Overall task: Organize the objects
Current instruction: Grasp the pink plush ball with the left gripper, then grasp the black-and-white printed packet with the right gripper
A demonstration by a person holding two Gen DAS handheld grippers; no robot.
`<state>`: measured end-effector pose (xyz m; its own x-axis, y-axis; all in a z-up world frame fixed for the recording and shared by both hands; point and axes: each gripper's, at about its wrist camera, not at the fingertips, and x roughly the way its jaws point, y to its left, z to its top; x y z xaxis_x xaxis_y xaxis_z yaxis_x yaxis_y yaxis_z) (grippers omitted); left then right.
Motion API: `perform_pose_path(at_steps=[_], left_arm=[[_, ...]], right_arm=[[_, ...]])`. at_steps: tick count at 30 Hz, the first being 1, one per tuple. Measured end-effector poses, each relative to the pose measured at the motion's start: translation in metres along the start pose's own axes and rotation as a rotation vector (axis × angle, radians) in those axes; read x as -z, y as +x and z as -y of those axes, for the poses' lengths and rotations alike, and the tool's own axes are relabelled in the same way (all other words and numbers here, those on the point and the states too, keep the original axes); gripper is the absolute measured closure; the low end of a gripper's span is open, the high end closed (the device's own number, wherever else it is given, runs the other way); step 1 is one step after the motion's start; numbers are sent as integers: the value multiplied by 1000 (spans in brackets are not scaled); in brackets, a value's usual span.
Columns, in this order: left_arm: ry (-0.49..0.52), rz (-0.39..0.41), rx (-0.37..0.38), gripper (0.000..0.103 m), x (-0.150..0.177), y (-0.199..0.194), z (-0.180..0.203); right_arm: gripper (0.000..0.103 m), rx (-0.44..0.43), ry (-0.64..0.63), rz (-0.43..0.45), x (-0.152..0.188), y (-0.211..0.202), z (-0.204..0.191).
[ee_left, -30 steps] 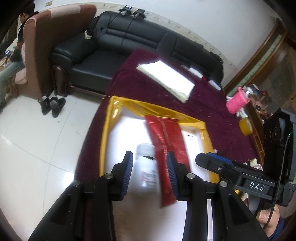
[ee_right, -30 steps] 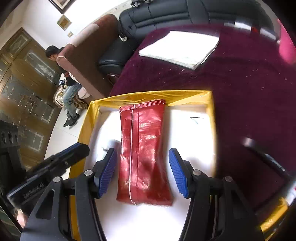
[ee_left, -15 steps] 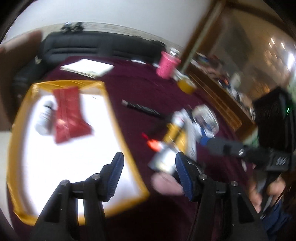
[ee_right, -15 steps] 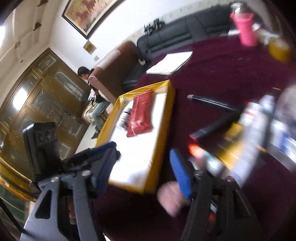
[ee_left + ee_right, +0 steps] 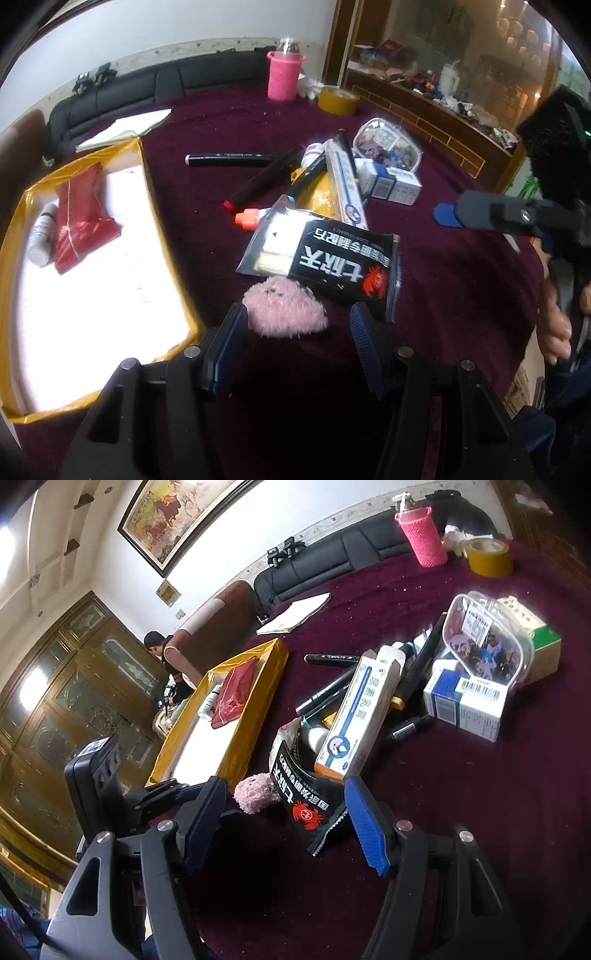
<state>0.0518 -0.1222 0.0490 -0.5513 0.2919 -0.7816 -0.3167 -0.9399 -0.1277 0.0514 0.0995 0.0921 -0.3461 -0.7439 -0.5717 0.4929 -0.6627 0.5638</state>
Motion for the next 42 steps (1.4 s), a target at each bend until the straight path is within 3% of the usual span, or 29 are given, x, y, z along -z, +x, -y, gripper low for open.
perform_pose_path(at_steps=[4, 7, 9, 14, 20, 24, 28, 31, 34, 42], left_arm=[[-21, -53, -64, 52, -3, 21, -2], [19, -58, -109, 67, -3, 29, 7], [14, -50, -133, 70, -1, 30, 8], [-14, -35, -100, 71, 15, 18, 7], [-49, -35, -70, 72, 39, 5, 0], [-61, -29, -57, 72, 42, 4, -3], [-50, -23, -55, 72, 43, 3, -2], [-56, -17, -52, 72, 42, 3, -3], [-62, -10, -55, 74, 41, 5, -4], [-77, 9, -43, 74, 37, -1, -5]], right_arm=[[36, 10, -28, -23, 3, 3, 4], [36, 37, -81, -44, 3, 10, -1], [36, 69, -140, -63, 3, 15, -8], [36, 174, -342, -107, 4, 26, -32], [36, 249, -580, -219, 15, 64, -56], [37, 291, -698, -233, 17, 86, -66], [37, 367, -724, -303, 24, 115, -52], [60, 408, -701, -266, 26, 114, -42], [62, 286, -545, -228, 17, 91, -29], [62, 197, -469, -132, 31, 53, -33]])
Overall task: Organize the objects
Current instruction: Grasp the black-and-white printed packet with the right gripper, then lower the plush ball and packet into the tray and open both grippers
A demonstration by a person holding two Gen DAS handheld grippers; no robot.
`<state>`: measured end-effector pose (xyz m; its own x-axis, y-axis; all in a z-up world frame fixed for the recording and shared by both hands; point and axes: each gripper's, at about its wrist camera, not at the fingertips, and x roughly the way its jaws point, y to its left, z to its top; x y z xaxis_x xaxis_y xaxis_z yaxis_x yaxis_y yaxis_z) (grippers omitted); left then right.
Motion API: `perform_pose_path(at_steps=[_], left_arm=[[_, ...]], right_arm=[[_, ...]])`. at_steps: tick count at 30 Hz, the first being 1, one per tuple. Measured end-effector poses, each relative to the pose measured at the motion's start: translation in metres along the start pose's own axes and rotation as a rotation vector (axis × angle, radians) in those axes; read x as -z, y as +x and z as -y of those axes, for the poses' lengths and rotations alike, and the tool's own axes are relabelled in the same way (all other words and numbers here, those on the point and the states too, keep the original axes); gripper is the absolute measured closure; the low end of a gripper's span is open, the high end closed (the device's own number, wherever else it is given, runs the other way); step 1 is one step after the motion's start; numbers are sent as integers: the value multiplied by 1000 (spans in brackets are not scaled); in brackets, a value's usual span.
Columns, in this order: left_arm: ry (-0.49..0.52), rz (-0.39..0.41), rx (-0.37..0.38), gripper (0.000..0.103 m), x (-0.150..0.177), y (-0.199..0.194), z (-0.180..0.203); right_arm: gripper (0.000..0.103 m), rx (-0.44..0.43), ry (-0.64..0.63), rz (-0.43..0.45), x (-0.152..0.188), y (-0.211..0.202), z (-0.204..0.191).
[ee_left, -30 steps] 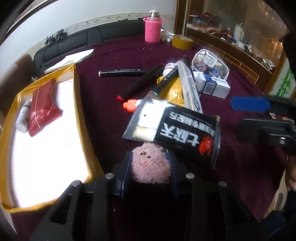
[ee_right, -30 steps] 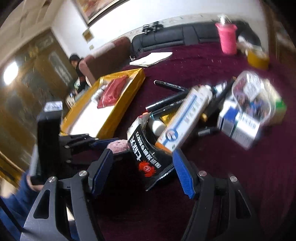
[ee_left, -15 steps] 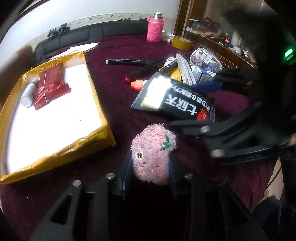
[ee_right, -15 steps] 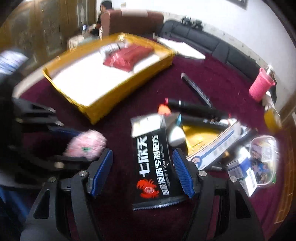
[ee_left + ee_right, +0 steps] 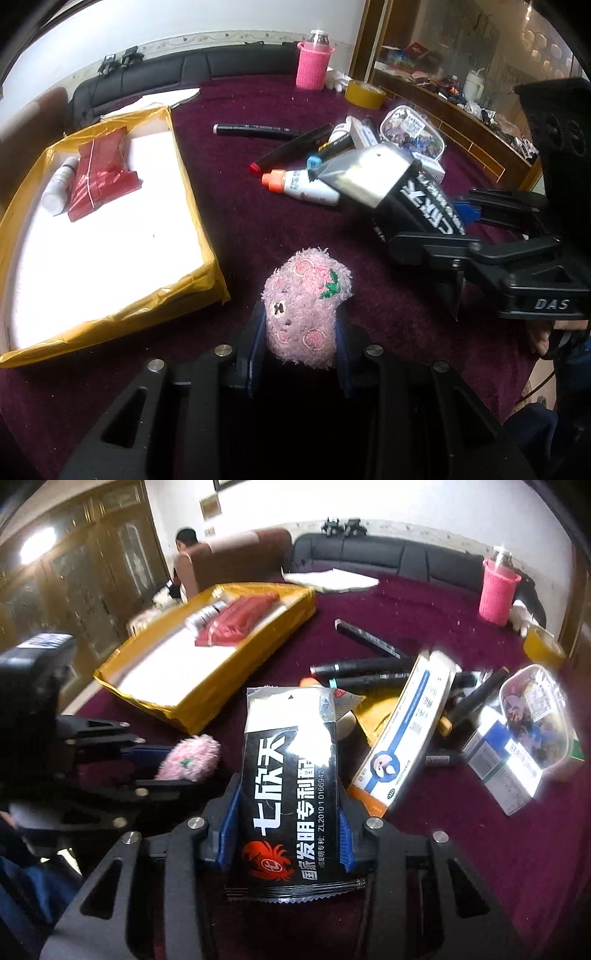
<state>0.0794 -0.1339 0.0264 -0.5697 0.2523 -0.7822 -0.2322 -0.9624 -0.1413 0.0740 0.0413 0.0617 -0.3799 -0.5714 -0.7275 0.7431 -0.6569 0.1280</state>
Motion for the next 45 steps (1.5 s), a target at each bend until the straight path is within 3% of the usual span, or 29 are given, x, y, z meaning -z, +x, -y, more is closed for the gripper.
perform_pose_path(at_steps=[8, 20, 33, 45], left_arm=[[0, 47, 14, 74, -5, -19, 1], [-55, 128, 17, 74, -8, -50, -27], [-211, 221, -72, 74, -5, -83, -108], [-309, 183, -160, 74, -23, -78, -183]], right_arm=[[62, -54, -7, 92, -10, -24, -14], [62, -84, -8, 108, -22, -24, -25], [62, -157, 42, 53, -62, 6, -39], [62, -187, 117, -26, -139, 72, -50]])
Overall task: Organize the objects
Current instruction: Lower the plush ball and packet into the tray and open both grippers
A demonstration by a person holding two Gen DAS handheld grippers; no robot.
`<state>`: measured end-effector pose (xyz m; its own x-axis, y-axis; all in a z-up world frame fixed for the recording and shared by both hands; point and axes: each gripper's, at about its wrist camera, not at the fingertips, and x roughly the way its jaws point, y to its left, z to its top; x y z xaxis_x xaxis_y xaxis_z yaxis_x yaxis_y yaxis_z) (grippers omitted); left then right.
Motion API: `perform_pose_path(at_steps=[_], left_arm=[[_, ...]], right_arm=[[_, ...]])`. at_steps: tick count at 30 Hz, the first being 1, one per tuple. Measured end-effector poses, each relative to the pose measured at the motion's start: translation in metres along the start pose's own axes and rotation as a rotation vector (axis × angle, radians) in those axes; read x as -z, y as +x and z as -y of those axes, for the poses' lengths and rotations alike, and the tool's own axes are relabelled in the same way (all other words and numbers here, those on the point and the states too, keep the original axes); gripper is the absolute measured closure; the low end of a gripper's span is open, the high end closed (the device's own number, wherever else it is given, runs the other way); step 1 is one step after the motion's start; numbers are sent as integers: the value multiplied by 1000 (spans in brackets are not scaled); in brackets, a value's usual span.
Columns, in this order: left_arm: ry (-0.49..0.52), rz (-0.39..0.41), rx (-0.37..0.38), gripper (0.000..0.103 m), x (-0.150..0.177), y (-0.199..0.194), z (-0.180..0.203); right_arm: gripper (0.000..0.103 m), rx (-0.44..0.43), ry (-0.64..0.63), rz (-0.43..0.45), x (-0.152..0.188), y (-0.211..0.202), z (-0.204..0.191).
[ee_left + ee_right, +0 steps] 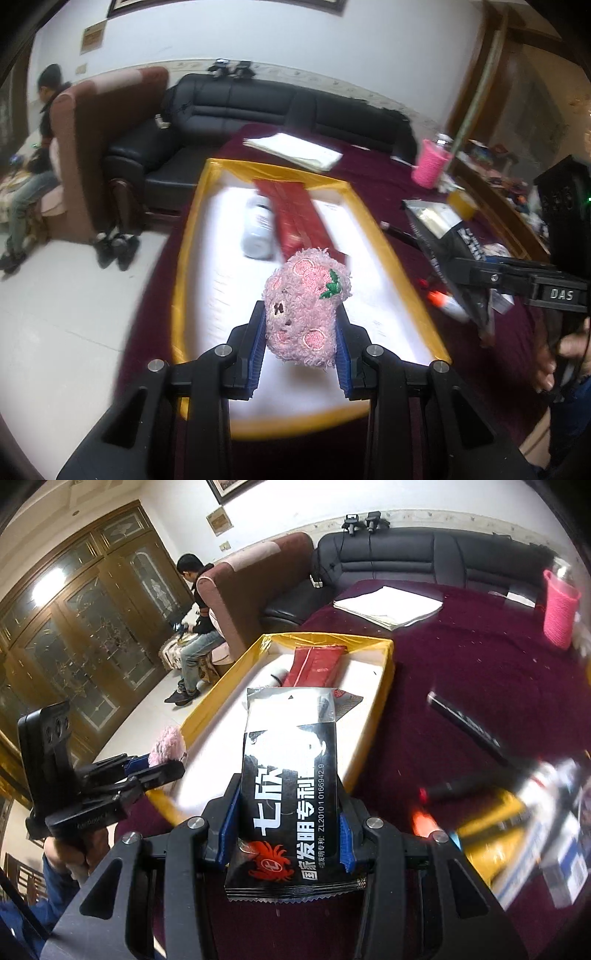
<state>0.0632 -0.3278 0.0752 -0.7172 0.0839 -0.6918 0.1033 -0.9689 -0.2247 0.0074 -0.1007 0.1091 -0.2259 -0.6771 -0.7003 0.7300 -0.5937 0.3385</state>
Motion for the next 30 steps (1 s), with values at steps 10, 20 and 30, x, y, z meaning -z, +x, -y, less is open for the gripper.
perform_pose_path(at_steps=[10, 20, 30], left_arm=[[-39, -72, 17, 74, -56, 44, -41], [-53, -178, -28, 74, -86, 106, -55], [-95, -227, -30, 74, -105, 130, -63]], right_arm=[[62, 66, 69, -24, -45, 44, 6], [62, 120, 188, -86, -74, 92, 28], [62, 172, 252, -106, -84, 117, 39]])
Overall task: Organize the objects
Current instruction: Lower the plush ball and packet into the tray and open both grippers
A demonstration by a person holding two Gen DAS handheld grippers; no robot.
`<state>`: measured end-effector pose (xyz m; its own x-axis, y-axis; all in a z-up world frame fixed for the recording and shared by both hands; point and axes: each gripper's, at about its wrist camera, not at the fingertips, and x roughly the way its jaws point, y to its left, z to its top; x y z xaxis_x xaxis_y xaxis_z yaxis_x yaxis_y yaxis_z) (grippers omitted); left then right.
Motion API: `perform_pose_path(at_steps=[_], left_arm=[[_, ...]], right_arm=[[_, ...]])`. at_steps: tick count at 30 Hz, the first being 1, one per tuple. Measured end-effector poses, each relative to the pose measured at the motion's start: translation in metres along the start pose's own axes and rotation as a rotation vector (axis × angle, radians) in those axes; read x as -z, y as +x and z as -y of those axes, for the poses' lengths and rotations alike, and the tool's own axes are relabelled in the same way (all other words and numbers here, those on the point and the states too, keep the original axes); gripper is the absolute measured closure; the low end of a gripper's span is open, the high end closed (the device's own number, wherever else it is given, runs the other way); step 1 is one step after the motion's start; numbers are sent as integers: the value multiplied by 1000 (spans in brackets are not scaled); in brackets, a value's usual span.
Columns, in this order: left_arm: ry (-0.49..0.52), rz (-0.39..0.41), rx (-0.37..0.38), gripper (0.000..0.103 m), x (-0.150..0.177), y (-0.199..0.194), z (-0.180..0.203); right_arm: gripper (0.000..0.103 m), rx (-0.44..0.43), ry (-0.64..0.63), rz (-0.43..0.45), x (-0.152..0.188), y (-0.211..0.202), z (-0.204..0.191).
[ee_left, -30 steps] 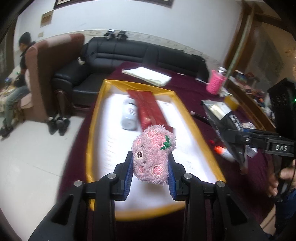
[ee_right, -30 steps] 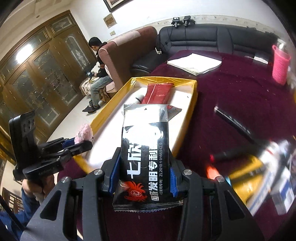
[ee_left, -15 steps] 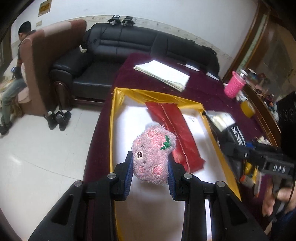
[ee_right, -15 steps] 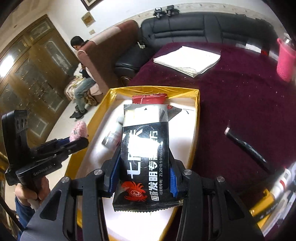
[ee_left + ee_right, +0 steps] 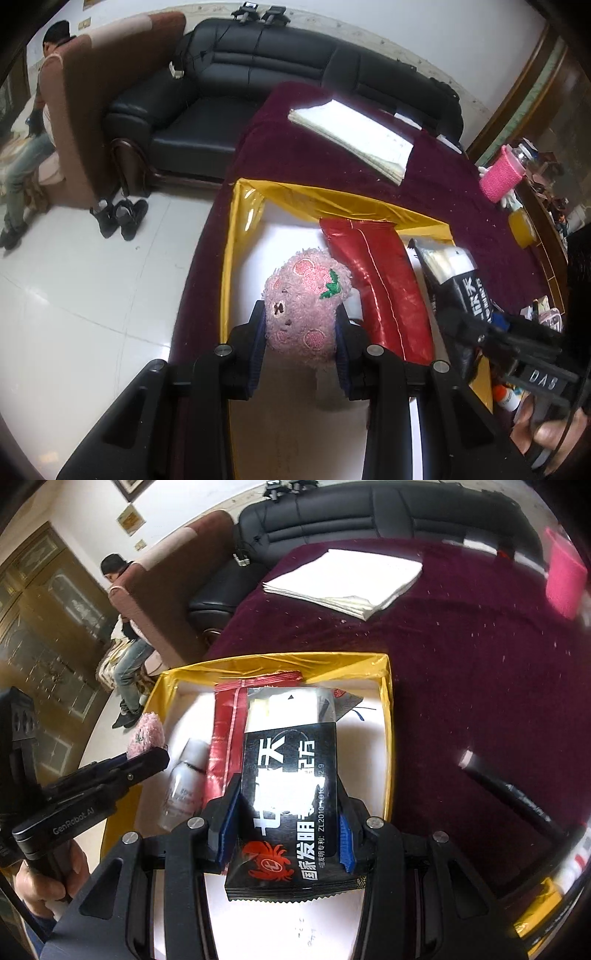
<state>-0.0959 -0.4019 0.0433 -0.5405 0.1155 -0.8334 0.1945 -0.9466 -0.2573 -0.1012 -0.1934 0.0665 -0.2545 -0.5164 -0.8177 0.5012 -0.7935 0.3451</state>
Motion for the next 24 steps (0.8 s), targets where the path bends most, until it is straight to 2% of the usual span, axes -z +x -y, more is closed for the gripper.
perform_pose_path(at_steps=[8, 19, 22, 24], left_arm=[[-16, -13, -3, 74, -8, 11, 7], [-35, -3, -20, 73, -13, 14, 7], [-40, -2, -20, 71, -13, 13, 7], [-46, -5, -20, 66, -13, 13, 8]], right_arm=[[62, 13, 33, 0, -1, 13, 8], [61, 27, 12, 1, -3, 17, 1], [61, 19, 18, -15, -3, 16, 2], [58, 16, 17, -22, -3, 16, 2]])
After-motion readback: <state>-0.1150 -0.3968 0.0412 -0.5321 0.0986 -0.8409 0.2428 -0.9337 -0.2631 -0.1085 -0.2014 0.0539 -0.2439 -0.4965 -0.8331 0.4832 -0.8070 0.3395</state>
